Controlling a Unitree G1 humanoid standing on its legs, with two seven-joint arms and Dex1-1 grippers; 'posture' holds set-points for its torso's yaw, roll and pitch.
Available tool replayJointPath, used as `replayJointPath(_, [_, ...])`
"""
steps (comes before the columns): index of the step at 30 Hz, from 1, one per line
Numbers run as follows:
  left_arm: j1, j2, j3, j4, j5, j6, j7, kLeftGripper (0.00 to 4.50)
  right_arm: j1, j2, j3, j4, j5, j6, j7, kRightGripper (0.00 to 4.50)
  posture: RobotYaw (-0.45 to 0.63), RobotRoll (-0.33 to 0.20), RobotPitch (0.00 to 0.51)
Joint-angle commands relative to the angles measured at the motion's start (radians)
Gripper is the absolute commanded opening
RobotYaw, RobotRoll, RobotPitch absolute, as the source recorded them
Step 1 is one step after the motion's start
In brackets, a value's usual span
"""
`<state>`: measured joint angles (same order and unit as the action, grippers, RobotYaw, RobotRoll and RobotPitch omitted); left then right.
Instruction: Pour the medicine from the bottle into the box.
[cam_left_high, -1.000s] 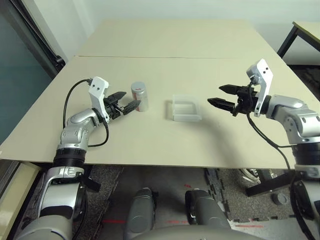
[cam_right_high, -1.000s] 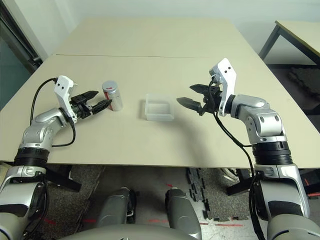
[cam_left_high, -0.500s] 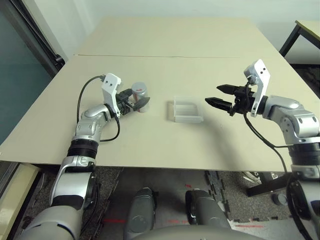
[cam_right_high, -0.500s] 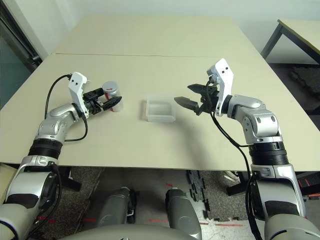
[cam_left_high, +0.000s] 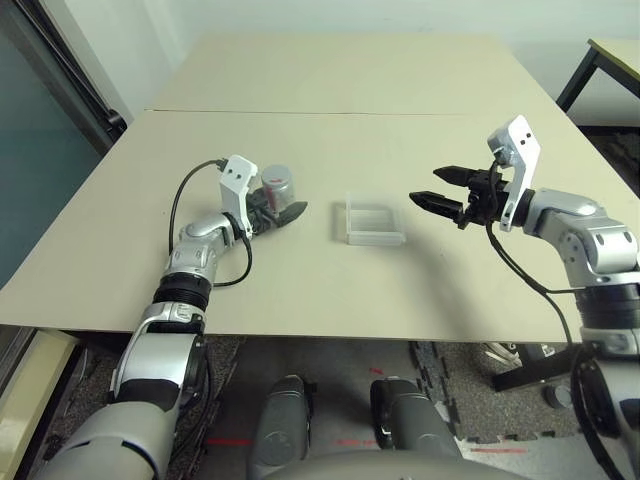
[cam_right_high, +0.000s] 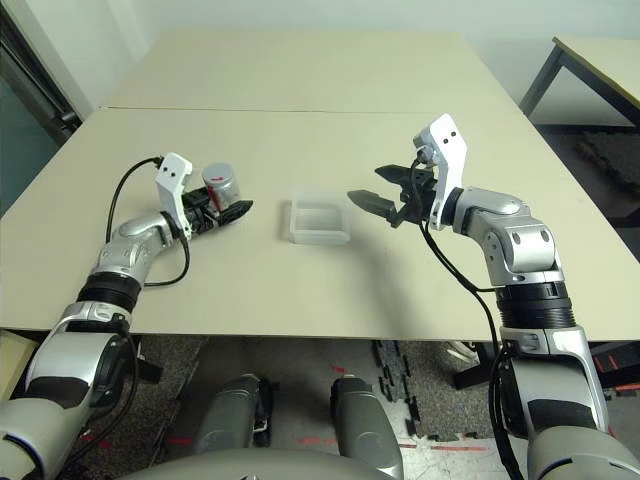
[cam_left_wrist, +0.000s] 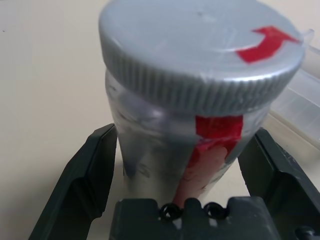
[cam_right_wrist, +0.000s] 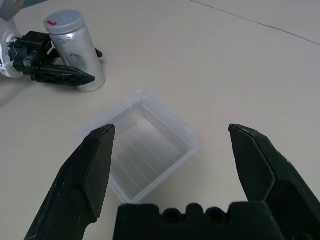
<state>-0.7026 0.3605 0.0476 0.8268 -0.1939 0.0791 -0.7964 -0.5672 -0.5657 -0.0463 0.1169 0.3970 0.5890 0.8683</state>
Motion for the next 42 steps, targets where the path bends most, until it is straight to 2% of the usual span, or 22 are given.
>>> replayJointPath(1, [-0.016, -0.003, -0.004, 0.028, 0.021, -0.013, 0.008, 3.50, -0.013, 0.004, -0.006, -0.012, 0.008, 0.006, -0.007, 4.50, 0.01, 0.000, 0.093])
replayJointPath(3, [-0.017, -0.004, -0.003, 0.029, 0.021, -0.021, 0.009, 2.77, -0.018, 0.004, -0.005, -0.008, 0.008, 0.006, -0.007, 4.50, 0.01, 0.000, 0.091])
replayJointPath(4, [-0.019, -0.003, -0.002, 0.022, 0.021, -0.033, 0.011, 2.68, -0.022, 0.004, -0.004, -0.006, 0.008, 0.005, -0.006, 4.50, 0.01, 0.000, 0.091])
replayJointPath(10, [-0.042, 0.015, 0.003, -0.054, -0.006, -0.008, -0.043, 2.68, -0.049, 0.008, -0.001, 0.008, 0.011, 0.008, 0.001, 4.50, 0.02, 0.000, 0.086])
replayJointPath(21, [-0.083, 0.137, -0.102, -0.369, -0.066, 0.253, -0.383, 2.68, -0.171, -0.019, 0.072, -0.035, 0.050, 0.102, 0.151, 4.50, 0.05, 0.000, 0.067])
replayJointPath(25, [-0.104, 0.129, -0.137, -0.434, -0.087, 0.318, -0.450, 2.68, -0.236, 0.014, 0.108, -0.061, 0.060, 0.113, 0.174, 4.50, 0.05, 0.000, 0.065])
replayJointPath(32, [-0.093, 0.099, -0.183, -0.497, -0.095, 0.331, -0.486, 2.68, -0.303, 0.079, 0.133, -0.098, 0.078, 0.140, 0.163, 4.50, 0.05, 0.000, 0.069])
replayJointPath(42, [-0.106, 0.074, -0.217, -0.492, -0.078, 0.305, -0.497, 2.68, -0.321, 0.134, 0.149, -0.136, 0.100, 0.185, 0.149, 4.50, 0.04, 0.000, 0.072])
